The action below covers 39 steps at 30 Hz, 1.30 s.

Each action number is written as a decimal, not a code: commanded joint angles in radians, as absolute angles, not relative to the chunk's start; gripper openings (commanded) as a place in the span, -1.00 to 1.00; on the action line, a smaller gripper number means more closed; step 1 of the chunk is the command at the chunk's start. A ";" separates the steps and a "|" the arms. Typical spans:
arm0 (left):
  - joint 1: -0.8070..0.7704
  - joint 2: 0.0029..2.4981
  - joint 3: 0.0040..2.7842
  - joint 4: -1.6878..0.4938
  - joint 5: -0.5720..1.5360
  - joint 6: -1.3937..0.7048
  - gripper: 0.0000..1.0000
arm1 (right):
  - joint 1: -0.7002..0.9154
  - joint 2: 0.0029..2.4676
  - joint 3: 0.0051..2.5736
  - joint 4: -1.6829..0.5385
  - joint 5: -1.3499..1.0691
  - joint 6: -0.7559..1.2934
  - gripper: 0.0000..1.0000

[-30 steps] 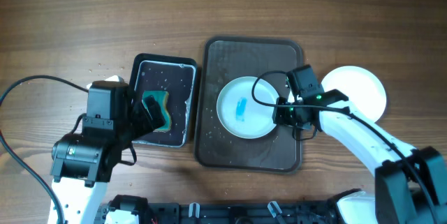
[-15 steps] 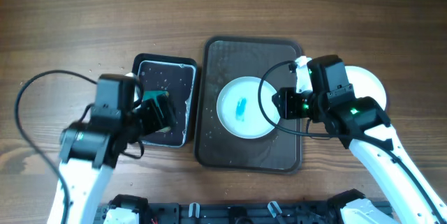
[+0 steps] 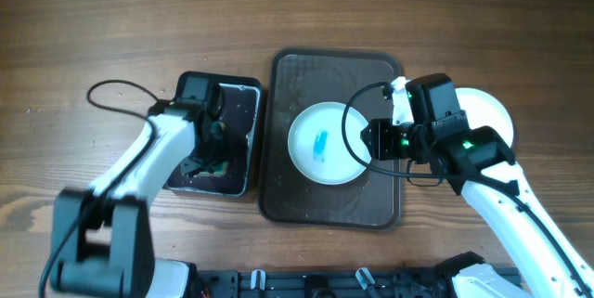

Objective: Clean dirty plates on tray and stack at the side
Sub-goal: 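Grasp the green sponge in the black tray with the left gripper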

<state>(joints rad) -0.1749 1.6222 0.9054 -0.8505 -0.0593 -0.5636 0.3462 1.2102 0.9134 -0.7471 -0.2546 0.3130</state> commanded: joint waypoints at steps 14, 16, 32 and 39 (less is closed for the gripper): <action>-0.178 1.538 0.964 -0.907 -0.009 -0.484 0.41 | 0.350 1.218 0.924 -0.749 -0.263 0.340 -0.13; -0.178 1.509 0.963 -0.892 -0.029 -0.474 0.64 | 0.350 1.218 0.924 -0.749 -0.257 0.339 -0.12; -0.178 1.695 0.890 -0.615 -0.153 -0.366 -0.49 | 0.350 1.219 0.924 -0.752 -0.244 0.342 -0.11; -0.178 1.672 0.899 -0.626 -0.150 -0.366 -0.92 | 0.350 1.218 0.924 -0.770 -0.244 0.343 -0.11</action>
<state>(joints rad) -0.1768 1.6730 0.9058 -0.6163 -0.1535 -0.3794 0.3462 1.2118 0.9134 -0.7624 -0.2539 0.3355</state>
